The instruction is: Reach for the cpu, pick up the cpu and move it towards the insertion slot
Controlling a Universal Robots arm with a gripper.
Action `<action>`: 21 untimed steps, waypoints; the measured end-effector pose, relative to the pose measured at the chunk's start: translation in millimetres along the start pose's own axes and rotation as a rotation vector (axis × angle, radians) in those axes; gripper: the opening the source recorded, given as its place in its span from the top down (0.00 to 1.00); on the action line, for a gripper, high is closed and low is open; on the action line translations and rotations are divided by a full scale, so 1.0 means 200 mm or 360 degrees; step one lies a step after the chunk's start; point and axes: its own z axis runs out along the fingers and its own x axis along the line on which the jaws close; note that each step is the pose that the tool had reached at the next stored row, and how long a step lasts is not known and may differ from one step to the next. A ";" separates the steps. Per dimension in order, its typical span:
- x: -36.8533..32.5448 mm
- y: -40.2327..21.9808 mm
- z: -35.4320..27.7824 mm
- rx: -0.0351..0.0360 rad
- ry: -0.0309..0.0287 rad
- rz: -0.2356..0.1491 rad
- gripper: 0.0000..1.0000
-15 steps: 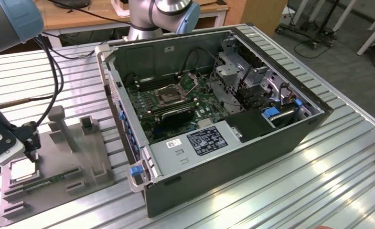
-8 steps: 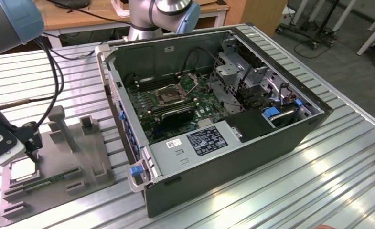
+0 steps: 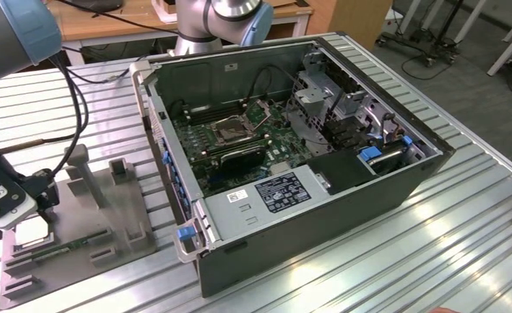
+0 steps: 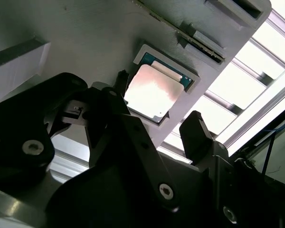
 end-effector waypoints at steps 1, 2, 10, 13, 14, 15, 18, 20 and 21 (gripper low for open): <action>0.000 0.000 0.001 0.0000 -0.00004 0.0000 0.29; 0.000 0.000 0.001 0.0000 -0.00004 0.0000 0.29; 0.000 0.000 0.014 0.0000 -0.00005 0.0000 0.29; 0.000 -0.001 0.019 0.0000 -0.00004 0.0000 0.29; 0.000 -0.001 0.020 0.0000 -0.00003 0.0000 0.29; 0.000 -0.001 0.022 0.0000 -0.00005 0.0000 0.29; 0.000 -0.001 0.023 0.0000 -0.00003 0.0000 0.29; 0.000 -0.001 0.024 0.0000 -0.00004 0.0000 0.29; 0.000 -0.001 0.024 0.0000 -0.00004 0.0000 0.29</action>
